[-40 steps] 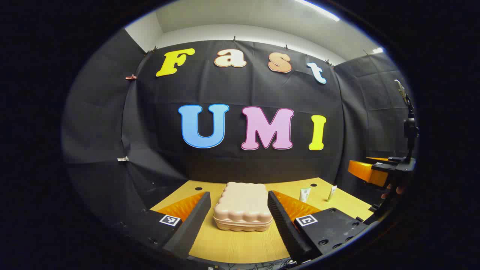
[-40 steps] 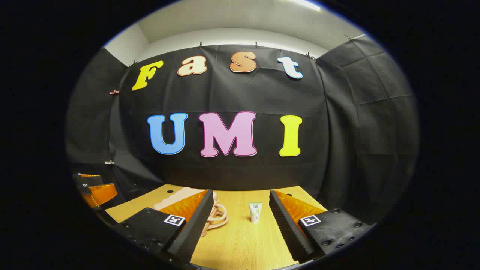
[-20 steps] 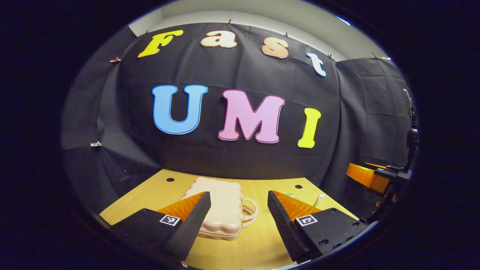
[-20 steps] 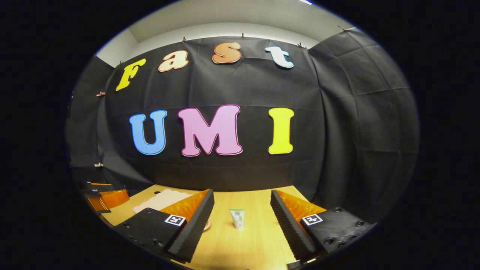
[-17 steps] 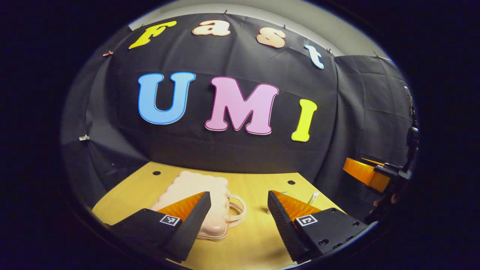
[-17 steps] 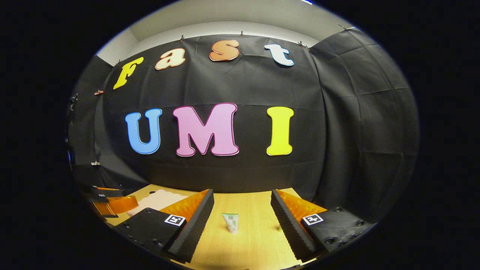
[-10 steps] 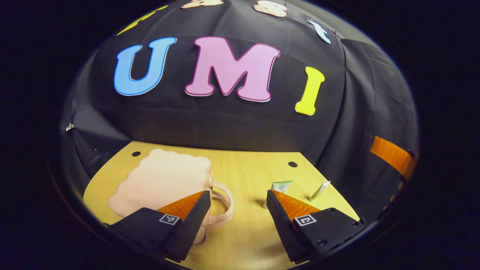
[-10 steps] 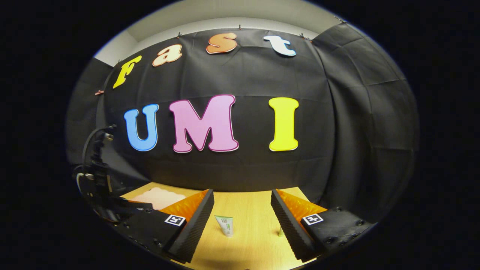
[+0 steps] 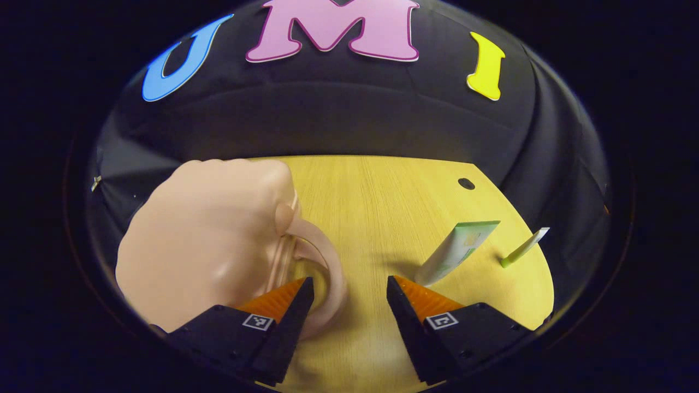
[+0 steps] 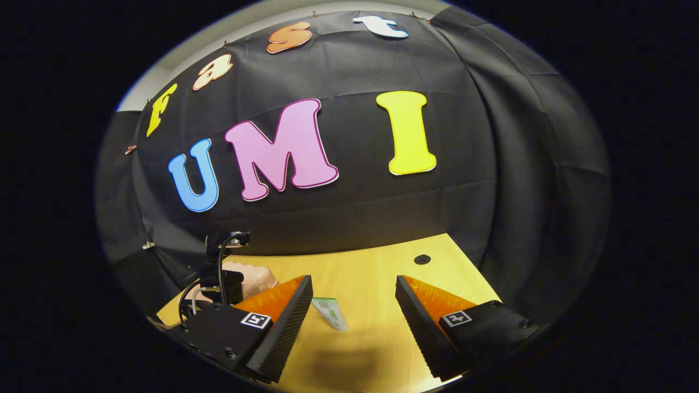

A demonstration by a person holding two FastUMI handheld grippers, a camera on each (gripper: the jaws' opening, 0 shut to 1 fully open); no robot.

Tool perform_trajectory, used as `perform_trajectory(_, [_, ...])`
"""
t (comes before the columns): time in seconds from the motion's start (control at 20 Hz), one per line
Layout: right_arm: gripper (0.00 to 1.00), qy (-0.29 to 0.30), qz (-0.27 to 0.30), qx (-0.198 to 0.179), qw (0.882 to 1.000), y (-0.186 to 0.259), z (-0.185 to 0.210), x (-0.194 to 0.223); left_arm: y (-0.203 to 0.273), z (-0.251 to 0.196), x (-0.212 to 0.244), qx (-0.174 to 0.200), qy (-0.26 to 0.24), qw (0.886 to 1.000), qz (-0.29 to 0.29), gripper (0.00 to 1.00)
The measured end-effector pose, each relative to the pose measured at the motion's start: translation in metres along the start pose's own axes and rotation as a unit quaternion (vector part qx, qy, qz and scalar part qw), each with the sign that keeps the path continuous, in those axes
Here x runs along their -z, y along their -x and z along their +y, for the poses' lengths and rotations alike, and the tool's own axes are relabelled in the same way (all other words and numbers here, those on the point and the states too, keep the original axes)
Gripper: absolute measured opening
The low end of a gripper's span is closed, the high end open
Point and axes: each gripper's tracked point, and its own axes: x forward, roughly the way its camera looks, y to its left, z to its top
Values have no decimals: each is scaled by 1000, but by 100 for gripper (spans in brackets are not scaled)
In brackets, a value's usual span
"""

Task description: First open the suitcase, pack the skin care products into it, and then close the suitcase.

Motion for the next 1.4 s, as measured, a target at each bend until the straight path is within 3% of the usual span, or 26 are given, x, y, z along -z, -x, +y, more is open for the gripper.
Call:
perform_trajectory(0.1, [97,12,-3,-3,1000,-1,-5,-4,-16,0,1,-9,-17,1000,11,81])
perform_trajectory(0.2, [97,15,-5,-3,1000,-4,-8,-6,-33,5,8,-25,-10,999,33,83])
perform_trajectory(0.3, [96,15,6,-1,1000,-7,-10,1,-41,22,17,-55,-5,997,57,64])
perform_trajectory(0.4, [97,12,21,6,1000,-7,-13,5,-38,17,6,-33,13,998,44,40])
perform_trajectory(0.55, [97,14,20,10,1000,-8,-12,2,-31,9,-5,6,23,999,24,21])
perform_trajectory(0.75, [97,17,14,0,1000,-5,4,-10,-2,20,-42,14,20,1000,-11,16])
perform_trajectory(0.9, [97,27,-2,0,1000,1,14,-19,31,26,-71,49,80,995,-32,15])
perform_trajectory(1.15, [97,33,4,2,999,13,34,-13,87,67,-128,66,83,991,-86,13])
perform_trajectory(1.3, [97,40,0,0,999,18,45,-16,131,126,-164,58,91,986,-129,10])
perform_trajectory(1.4, [97,50,-9,3,999,18,48,-20,160,192,-186,10,73,983,-165,13])
